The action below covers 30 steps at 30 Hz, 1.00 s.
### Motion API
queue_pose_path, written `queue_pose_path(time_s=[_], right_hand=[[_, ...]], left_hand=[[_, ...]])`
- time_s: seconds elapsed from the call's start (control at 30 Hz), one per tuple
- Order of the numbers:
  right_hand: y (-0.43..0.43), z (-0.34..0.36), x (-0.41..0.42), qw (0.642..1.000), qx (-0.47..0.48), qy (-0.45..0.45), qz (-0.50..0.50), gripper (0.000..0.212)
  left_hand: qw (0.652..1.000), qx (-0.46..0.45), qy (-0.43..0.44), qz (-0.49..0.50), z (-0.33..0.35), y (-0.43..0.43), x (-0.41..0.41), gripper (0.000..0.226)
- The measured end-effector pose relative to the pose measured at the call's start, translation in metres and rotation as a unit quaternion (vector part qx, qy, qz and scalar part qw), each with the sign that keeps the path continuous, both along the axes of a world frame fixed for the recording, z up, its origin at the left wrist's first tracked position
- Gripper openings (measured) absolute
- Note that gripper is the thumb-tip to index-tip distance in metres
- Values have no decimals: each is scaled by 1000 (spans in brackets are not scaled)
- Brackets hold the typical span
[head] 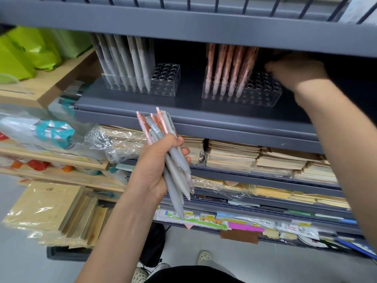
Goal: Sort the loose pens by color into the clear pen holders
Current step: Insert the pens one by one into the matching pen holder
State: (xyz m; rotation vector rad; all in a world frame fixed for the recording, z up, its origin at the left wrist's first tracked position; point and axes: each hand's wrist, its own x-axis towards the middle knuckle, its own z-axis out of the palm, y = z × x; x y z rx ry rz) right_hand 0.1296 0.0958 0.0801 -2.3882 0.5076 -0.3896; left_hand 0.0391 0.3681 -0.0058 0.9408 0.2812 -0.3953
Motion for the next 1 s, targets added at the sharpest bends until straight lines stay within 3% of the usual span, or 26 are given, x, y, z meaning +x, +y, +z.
queue_pose_path(time_s=[0.1,0.23,0.37,0.6,0.7,0.83,1.0], right_hand=[[57,-9,-75,983,122,-113,74,9],[154,-43,-149,966,162,-19,199,29],[191,-67,-154,977,128,-43,162,19],[221,-74,-146,982,101,-112,114,11],[233,-76,-143,980,134,-100,107,11],[244,-72,-139,958,259,-95,81,16],[254,-72,-133,881,463,-93,31,13]], left_hand=[[1000,1,18,9,-3,5,2,21],[999,12,38,19,-6,9,6,8],[999,4,46,21,-9,20,6,12],[998,-30,40,43,-3,44,9,55],[996,-54,33,65,-3,53,11,51],[996,-49,23,64,-2,68,14,42],[997,-25,24,66,-2,82,17,20]])
